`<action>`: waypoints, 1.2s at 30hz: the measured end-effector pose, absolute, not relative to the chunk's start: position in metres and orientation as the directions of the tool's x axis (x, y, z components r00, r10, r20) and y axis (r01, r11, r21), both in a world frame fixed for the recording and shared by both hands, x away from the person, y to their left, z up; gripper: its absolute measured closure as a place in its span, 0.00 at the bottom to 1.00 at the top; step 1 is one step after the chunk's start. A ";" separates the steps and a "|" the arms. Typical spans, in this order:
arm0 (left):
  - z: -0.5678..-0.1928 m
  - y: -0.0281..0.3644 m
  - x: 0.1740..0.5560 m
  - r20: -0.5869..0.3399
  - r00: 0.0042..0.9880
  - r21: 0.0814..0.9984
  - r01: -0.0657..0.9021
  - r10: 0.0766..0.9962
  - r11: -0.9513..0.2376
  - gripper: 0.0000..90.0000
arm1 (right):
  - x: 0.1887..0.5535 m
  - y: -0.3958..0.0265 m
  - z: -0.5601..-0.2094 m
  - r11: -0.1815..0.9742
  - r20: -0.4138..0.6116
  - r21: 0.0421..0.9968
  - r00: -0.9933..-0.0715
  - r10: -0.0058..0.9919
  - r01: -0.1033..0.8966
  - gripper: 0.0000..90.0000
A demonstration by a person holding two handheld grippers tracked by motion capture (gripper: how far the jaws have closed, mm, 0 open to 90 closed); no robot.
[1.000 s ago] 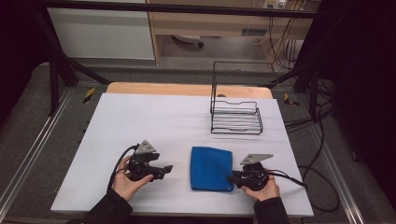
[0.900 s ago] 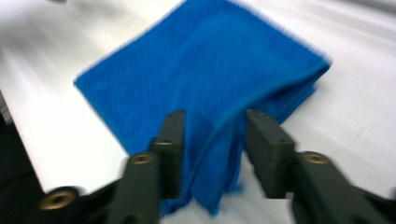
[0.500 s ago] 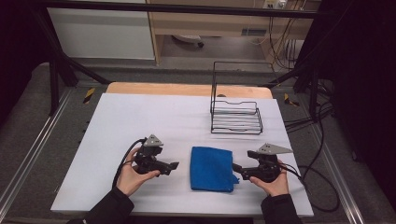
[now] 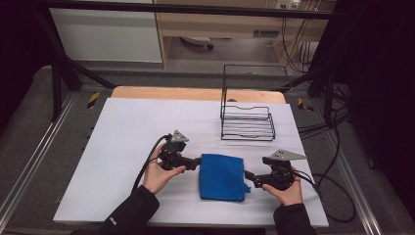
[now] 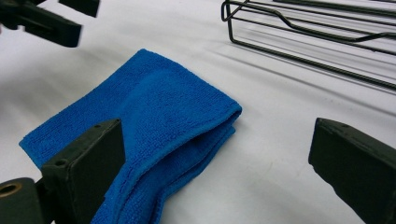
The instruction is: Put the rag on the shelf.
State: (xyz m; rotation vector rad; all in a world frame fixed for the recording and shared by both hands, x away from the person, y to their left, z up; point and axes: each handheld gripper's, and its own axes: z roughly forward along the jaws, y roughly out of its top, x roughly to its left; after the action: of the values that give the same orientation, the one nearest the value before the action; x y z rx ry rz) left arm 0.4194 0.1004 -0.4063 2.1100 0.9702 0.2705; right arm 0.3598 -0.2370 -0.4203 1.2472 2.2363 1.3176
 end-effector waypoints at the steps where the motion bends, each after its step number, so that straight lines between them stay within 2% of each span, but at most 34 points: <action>1: -0.408 0.097 0.422 -0.122 0.682 0.730 0.554 0.721 -0.400 0.20 | 0.360 -0.237 -0.421 0.222 0.187 0.810 -0.597 0.780 0.543 0.05; 8: -0.425 0.080 0.434 -0.146 0.676 0.702 0.586 0.723 -0.406 0.32 | 0.360 -0.237 -0.421 0.223 0.184 0.809 -0.595 0.782 0.544 0.05; 16: -0.438 0.075 0.443 -0.179 0.658 0.679 0.621 0.732 -0.393 0.57 | 0.363 -0.239 -0.421 0.209 0.192 0.810 -0.584 0.788 0.548 0.09; 24: -0.442 0.071 0.442 -0.192 0.668 0.653 0.634 0.719 -0.414 0.77 | 0.369 -0.238 -0.423 0.201 0.223 0.793 -0.581 0.783 0.575 0.16; 28: -0.444 0.070 0.441 -0.201 0.669 0.648 0.639 0.716 -0.415 0.83 | 0.377 -0.235 -0.425 0.218 0.219 0.775 -0.576 0.788 0.593 0.21; 36: -0.445 0.069 0.439 -0.187 0.683 0.649 0.625 0.706 -0.433 0.89 | 0.402 -0.224 -0.435 0.231 0.208 0.755 -0.557 0.804 0.614 0.38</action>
State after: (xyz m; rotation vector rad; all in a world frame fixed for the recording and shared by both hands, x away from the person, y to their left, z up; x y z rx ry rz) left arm 0.4392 0.0692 -0.4447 2.1790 1.0170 0.1450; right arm 0.4019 -0.2235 -0.4352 1.3401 2.2773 1.2310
